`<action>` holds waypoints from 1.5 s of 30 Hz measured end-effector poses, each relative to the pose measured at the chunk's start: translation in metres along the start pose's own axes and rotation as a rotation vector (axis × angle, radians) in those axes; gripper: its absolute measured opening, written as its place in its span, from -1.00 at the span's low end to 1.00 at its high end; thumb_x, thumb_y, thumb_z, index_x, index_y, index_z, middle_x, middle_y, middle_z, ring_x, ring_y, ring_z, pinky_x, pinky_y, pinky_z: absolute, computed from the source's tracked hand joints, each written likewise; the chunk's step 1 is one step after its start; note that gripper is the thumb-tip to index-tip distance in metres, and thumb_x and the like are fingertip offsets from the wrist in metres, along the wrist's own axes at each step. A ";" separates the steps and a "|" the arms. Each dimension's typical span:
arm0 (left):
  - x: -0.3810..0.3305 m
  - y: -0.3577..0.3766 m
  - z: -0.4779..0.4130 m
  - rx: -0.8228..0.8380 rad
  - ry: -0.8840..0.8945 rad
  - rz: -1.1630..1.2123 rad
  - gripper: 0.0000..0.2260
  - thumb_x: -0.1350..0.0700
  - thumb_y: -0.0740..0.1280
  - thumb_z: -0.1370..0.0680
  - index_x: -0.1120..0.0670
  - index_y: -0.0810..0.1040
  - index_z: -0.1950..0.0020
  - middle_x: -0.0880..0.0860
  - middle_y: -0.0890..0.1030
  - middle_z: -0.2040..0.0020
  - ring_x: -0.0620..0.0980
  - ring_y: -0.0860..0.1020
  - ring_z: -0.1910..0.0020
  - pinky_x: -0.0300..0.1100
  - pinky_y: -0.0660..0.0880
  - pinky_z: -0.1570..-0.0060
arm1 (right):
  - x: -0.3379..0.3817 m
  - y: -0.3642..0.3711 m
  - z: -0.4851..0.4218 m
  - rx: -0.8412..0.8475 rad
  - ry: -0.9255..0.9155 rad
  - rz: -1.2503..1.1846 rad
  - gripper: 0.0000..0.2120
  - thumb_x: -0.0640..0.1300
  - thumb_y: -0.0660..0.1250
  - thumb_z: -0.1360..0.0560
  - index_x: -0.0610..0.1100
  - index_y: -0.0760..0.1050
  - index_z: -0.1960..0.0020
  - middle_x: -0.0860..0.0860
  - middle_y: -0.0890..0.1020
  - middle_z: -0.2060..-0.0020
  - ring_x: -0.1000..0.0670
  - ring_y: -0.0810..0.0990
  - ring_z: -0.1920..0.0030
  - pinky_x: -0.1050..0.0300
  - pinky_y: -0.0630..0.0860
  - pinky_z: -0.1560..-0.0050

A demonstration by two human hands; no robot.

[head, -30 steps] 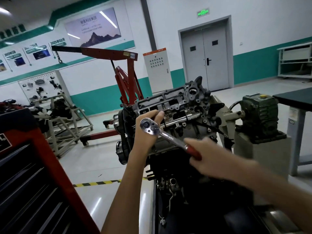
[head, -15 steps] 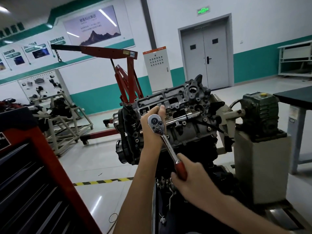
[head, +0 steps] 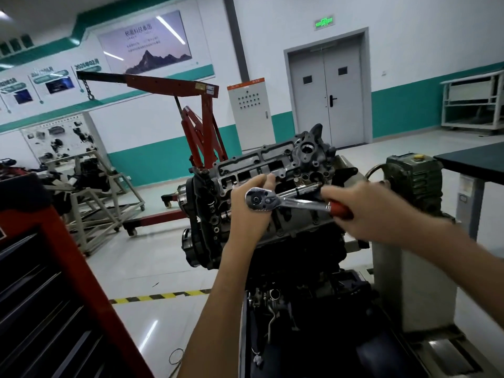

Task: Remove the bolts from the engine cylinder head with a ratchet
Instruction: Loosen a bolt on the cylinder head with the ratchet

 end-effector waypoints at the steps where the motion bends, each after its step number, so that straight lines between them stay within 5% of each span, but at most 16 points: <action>1: 0.003 -0.002 0.001 -0.052 -0.011 0.032 -0.58 0.23 0.25 -0.62 0.05 0.27 0.43 -0.13 0.27 0.52 -0.16 0.22 0.49 -0.26 0.19 0.43 | 0.012 0.017 0.010 0.011 0.034 -0.156 -0.80 -0.25 0.31 -0.40 0.03 0.39 0.14 0.14 0.42 0.49 0.19 0.45 0.53 0.36 0.38 0.52; 6: 0.002 0.000 0.001 -0.142 -0.019 0.088 -0.62 0.25 0.23 -0.62 0.22 0.32 0.40 -0.06 0.26 0.48 -0.17 0.20 0.50 -0.28 0.17 0.46 | 0.094 0.090 0.037 -0.071 0.207 -0.987 -0.79 -0.26 0.33 -0.36 -0.05 0.32 0.28 0.06 0.39 0.52 0.14 0.33 0.57 0.25 0.33 0.53; 8: 0.000 0.002 0.001 -0.142 0.012 0.042 -0.63 0.27 0.23 -0.62 0.23 0.32 0.40 -0.09 0.26 0.47 -0.20 0.20 0.49 -0.31 0.17 0.47 | 0.111 0.101 0.036 -0.059 0.240 -1.135 -0.78 -0.27 0.31 -0.37 0.01 0.34 0.28 0.03 0.38 0.50 0.10 0.35 0.59 0.25 0.35 0.54; 11: 0.003 0.000 -0.001 -0.085 0.001 0.028 -0.61 0.27 0.25 -0.61 0.18 0.29 0.42 -0.13 0.26 0.49 -0.18 0.21 0.49 -0.31 0.19 0.44 | 0.083 0.084 0.035 -0.016 0.195 -0.932 -0.76 -0.32 0.30 -0.35 0.00 0.35 0.28 0.05 0.39 0.53 0.12 0.35 0.62 0.29 0.30 0.59; 14: 0.000 -0.003 -0.004 0.019 0.038 -0.030 -0.61 0.26 0.26 -0.61 0.25 0.31 0.41 0.00 0.28 0.48 -0.11 0.23 0.47 -0.15 0.19 0.41 | 0.029 0.039 0.021 0.027 0.023 -0.444 -0.77 -0.31 0.31 -0.36 -0.03 0.34 0.25 0.09 0.43 0.52 0.12 0.43 0.57 0.37 0.31 0.54; 18: -0.006 0.003 -0.009 0.120 0.056 -0.114 -0.58 0.21 0.27 -0.61 0.14 0.23 0.43 0.02 0.25 0.48 -0.11 0.19 0.46 -0.16 0.15 0.40 | -0.008 -0.021 -0.006 -0.132 -0.092 0.058 -0.86 -0.20 0.30 -0.37 -0.03 0.37 0.16 0.17 0.37 0.51 0.29 0.31 0.52 0.45 0.17 0.47; 22: 0.004 0.001 -0.005 -0.060 -0.018 0.008 -0.60 0.24 0.25 -0.61 0.16 0.30 0.43 -0.08 0.26 0.50 -0.17 0.21 0.49 -0.21 0.18 0.43 | 0.009 0.014 0.010 -0.094 0.037 -0.166 -0.78 -0.27 0.34 -0.39 -0.01 0.35 0.18 0.13 0.42 0.50 0.22 0.42 0.55 0.37 0.35 0.58; 25: 0.006 0.001 -0.003 -0.191 -0.039 0.065 -0.63 0.26 0.25 -0.61 0.17 0.36 0.41 -0.15 0.28 0.52 -0.21 0.22 0.52 -0.29 0.16 0.47 | 0.056 0.059 0.029 -0.072 0.154 -0.602 -0.75 -0.20 0.35 -0.39 0.06 0.32 0.27 0.07 0.43 0.53 0.10 0.40 0.57 0.22 0.39 0.53; 29: -0.001 0.004 -0.003 -0.245 0.002 0.023 -0.62 0.28 0.23 -0.61 0.13 0.31 0.41 -0.10 0.23 0.50 -0.20 0.20 0.52 -0.37 0.14 0.49 | 0.111 0.089 0.030 -0.005 0.223 -1.129 -0.76 -0.22 0.36 -0.43 0.06 0.38 0.25 0.05 0.51 0.52 0.13 0.51 0.55 0.33 0.42 0.49; 35: 0.000 0.002 -0.006 -0.019 0.002 -0.015 -0.63 0.26 0.26 -0.60 0.28 0.31 0.40 0.05 0.26 0.46 -0.18 0.20 0.48 -0.29 0.17 0.45 | 0.036 0.039 0.014 0.114 0.180 -0.649 -0.72 -0.29 0.34 -0.43 -0.05 0.35 0.36 0.09 0.43 0.58 0.20 0.41 0.61 0.40 0.27 0.59; 39: -0.004 0.002 -0.013 0.155 0.025 -0.108 -0.55 0.24 0.28 -0.60 0.04 0.22 0.45 -0.12 0.24 0.51 -0.17 0.18 0.47 -0.20 0.16 0.39 | -0.004 -0.013 -0.020 0.080 0.038 -0.259 -0.72 -0.27 0.33 -0.37 -0.04 0.31 0.40 0.08 0.41 0.52 0.15 0.39 0.53 0.34 0.32 0.46; 45: 0.007 -0.001 -0.006 -0.105 -0.028 0.014 -0.61 0.22 0.25 -0.62 0.14 0.31 0.41 -0.11 0.29 0.51 -0.18 0.22 0.50 -0.22 0.19 0.46 | 0.033 0.032 0.010 -0.021 0.119 -0.488 -0.70 -0.27 0.32 -0.42 0.02 0.31 0.35 0.09 0.42 0.54 0.16 0.40 0.56 0.35 0.30 0.52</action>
Point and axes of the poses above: each hand's wrist, its own z-axis away from the middle knuckle, its own y-axis out of the palm, x = y × z, the point moved 5 cm from there along -z, towards the middle knuckle
